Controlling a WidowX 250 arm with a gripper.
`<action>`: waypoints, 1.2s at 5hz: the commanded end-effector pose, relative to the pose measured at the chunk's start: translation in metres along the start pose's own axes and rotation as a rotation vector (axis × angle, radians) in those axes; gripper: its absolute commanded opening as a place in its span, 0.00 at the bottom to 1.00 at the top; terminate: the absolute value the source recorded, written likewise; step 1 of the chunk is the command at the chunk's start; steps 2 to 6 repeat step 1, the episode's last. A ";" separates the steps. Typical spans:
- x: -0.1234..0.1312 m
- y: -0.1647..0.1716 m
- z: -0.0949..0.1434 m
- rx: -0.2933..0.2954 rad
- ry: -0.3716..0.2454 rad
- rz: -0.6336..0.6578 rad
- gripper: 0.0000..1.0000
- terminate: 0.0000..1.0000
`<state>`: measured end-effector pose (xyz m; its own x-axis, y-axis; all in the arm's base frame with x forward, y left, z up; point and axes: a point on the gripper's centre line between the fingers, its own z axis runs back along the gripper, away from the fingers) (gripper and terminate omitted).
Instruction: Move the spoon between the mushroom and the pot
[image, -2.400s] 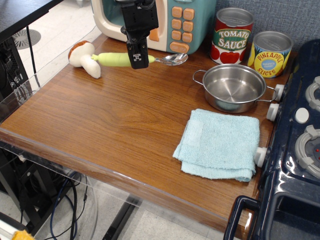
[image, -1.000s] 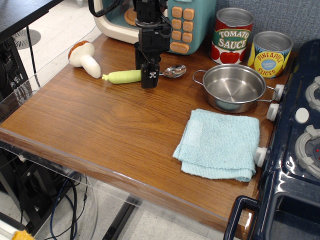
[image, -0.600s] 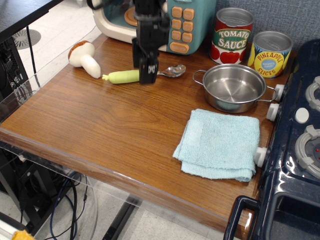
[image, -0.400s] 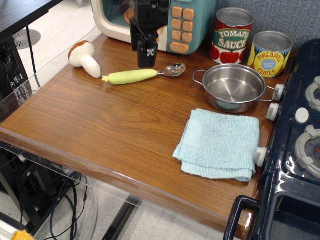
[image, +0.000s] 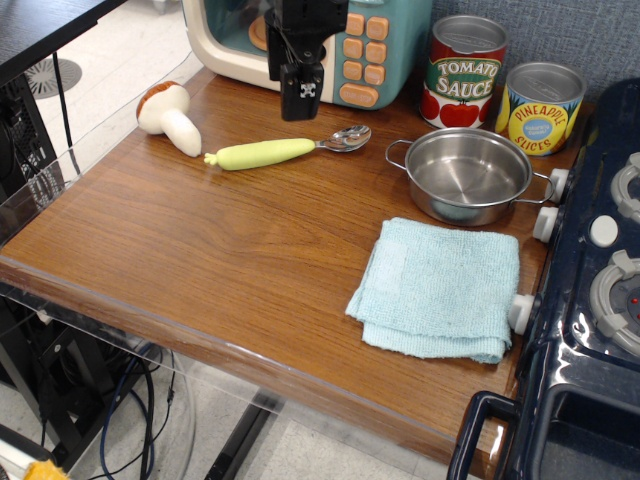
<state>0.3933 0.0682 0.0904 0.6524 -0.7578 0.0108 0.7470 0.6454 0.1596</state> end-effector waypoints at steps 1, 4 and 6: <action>-0.002 0.012 0.028 0.062 -0.035 0.007 1.00 1.00; -0.002 0.012 0.028 0.062 -0.035 0.007 1.00 1.00; -0.002 0.012 0.028 0.062 -0.035 0.007 1.00 1.00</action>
